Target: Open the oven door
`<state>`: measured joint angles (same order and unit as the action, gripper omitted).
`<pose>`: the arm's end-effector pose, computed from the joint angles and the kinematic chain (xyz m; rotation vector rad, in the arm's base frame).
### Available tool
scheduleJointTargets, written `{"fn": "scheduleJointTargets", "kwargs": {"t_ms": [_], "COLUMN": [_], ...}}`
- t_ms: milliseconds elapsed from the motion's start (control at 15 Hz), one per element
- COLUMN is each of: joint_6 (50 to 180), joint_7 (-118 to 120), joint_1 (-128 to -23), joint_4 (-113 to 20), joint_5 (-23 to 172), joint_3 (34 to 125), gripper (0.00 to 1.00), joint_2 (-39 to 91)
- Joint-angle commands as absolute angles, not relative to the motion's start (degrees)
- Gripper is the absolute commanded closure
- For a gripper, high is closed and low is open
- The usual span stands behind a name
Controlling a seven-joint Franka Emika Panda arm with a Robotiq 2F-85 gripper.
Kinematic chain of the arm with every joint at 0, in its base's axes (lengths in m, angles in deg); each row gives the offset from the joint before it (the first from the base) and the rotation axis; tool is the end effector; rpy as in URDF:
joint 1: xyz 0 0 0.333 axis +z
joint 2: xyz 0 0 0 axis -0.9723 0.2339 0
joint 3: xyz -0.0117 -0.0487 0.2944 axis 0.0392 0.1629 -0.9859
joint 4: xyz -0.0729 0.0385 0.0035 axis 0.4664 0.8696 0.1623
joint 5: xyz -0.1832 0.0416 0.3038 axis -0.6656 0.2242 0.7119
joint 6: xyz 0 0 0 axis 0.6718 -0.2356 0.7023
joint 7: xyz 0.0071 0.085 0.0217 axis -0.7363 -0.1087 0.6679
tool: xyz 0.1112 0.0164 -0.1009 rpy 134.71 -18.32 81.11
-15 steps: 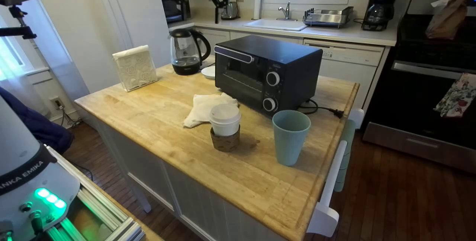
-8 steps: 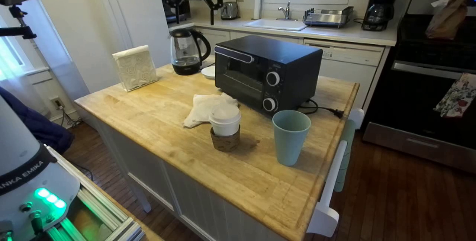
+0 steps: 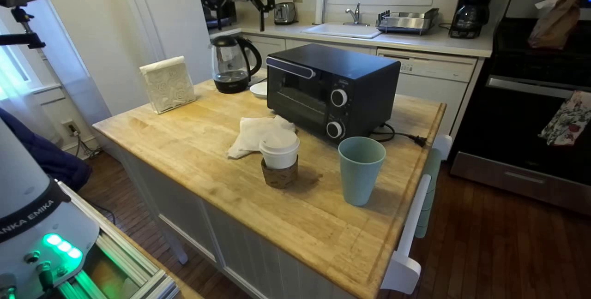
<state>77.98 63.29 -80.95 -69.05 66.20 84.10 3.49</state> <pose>0.4445 -0.1314 0.4387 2.8319 1.2400 -0.4060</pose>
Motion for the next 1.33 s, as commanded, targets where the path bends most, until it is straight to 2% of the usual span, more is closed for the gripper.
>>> {"fn": "scheduleJointTargets", "kwargs": {"t_ms": [0, 467, 867, 1267], "joint_6": [80.3, 90.0, 91.1, 90.8], "joint_7": [73.1, 79.3, 83.3, 85.2], "joint_1": [-81.5, -83.3, -85.1, -86.0], "joint_4": [-69.7, -68.2, -62.0, -56.8], "joint_5": [69.4, 67.8, 70.5, 70.4], "joint_3": [85.1, 85.8, 84.8, 83.1], "gripper": [0.0, 0.0, 0.0, 0.0], "joint_2": [3.2, 10.6, 20.4, 23.9]}}
